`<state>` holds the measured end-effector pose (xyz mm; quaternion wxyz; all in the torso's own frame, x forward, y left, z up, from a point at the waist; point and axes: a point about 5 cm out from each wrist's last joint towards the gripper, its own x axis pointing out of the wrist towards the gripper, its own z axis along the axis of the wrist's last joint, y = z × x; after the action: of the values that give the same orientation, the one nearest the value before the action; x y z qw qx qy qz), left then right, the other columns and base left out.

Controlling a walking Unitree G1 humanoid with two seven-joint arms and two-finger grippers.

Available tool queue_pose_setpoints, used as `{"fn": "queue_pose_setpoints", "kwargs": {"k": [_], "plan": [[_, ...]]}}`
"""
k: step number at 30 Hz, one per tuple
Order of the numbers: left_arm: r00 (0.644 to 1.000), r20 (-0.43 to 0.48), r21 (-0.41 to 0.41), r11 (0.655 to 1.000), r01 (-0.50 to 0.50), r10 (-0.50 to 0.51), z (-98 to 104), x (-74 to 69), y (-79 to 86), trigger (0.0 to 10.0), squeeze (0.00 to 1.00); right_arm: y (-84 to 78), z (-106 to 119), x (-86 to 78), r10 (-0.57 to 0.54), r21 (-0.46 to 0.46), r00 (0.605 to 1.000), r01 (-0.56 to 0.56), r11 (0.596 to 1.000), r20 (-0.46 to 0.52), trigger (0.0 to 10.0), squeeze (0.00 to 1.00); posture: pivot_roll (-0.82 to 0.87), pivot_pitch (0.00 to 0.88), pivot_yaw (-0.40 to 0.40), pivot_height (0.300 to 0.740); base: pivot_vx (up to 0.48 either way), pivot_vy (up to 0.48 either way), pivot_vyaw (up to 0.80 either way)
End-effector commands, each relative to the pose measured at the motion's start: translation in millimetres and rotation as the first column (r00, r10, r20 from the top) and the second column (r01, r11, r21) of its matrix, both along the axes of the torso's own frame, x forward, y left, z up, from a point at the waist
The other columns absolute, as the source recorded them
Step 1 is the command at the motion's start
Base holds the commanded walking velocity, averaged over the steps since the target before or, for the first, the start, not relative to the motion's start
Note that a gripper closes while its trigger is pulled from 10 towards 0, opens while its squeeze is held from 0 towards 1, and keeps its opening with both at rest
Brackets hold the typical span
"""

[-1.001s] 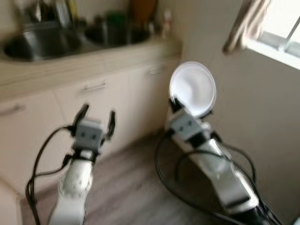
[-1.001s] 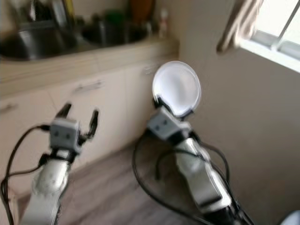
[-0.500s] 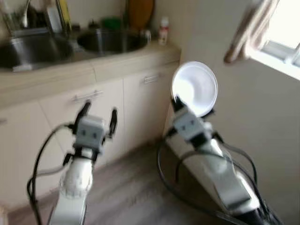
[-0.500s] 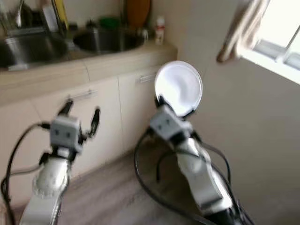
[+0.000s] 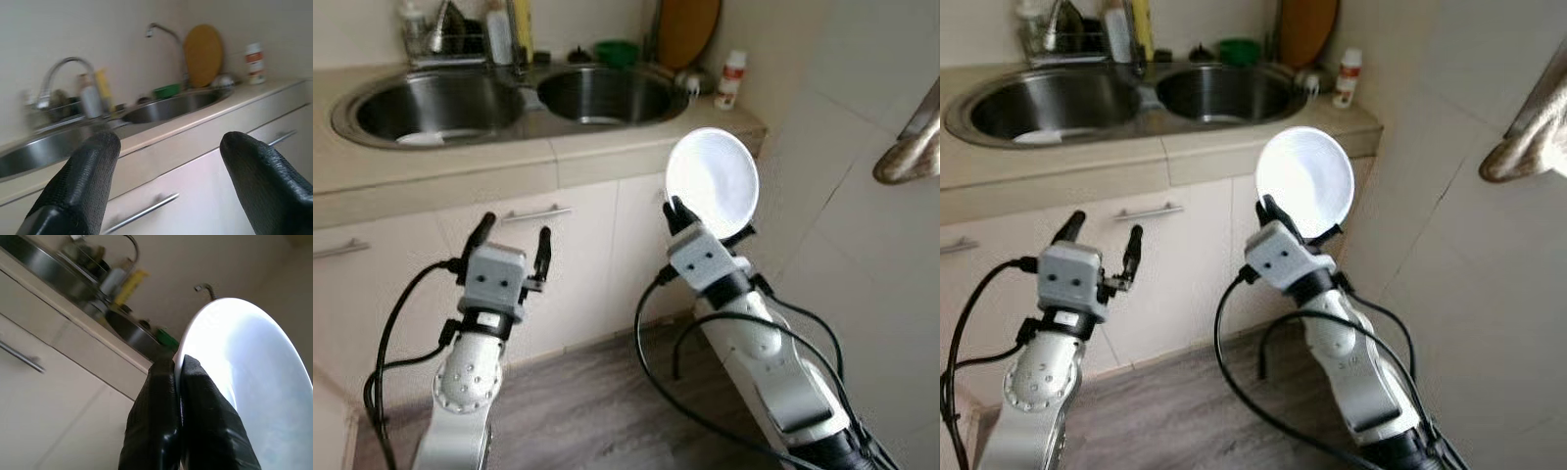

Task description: Kitchen organization

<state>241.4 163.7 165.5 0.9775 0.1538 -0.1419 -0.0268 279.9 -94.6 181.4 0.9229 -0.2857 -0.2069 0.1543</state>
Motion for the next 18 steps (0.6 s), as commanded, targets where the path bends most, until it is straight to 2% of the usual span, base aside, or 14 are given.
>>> {"fn": "queue_pose_setpoints", "kwargs": {"k": [1, 9, 11, 18], "plan": [[0.999, -0.005, -0.009, 0.999, 0.038, -0.038, -1.5, -0.5, -10.0, 10.0, 0.0, -10.6, 1.8, 0.8, -0.032, 0.014, 0.999, 0.032, 0.999, 0.002, 0.0, 0.0, 0.09, 0.0, -0.081, 0.74, 0.33, 0.0, 0.0], [0.999, -0.007, -0.009, 0.999, 0.039, -0.039, -2.1, -0.8, -9.8, 10.0, 0.0, -9.2, 0.7, 0.2, -0.027, 0.008, 1.0, 0.027, 1.0, 0.002, 0.0, 0.0, 0.09, 0.0, -0.082, 0.74, 0.33, 0.0, 0.0], [0.999, -0.007, -0.009, 0.999, 0.04, -0.04, -1.9, -0.8, -9.9, 10.0, 0.0, -7.9, -0.1, 0.1, -0.022, -0.015, 1.0, 0.022, 1.0, 0.007, 0.0, 0.0, 0.09, 0.0, -0.082, 0.74, 0.33, 0.0, 0.8], [0.999, -0.008, -0.006, 0.999, 0.039, -0.039, -1.4, -0.6, -9.9, 10.0, 0.0, -7.9, -1.0, 0.3, -0.022, -0.007, 1.0, 0.022, 1.0, -0.001, 0.0, 0.0, 0.09, 0.0, -0.081, 0.74, 0.331, 0.0, 0.8]]}}
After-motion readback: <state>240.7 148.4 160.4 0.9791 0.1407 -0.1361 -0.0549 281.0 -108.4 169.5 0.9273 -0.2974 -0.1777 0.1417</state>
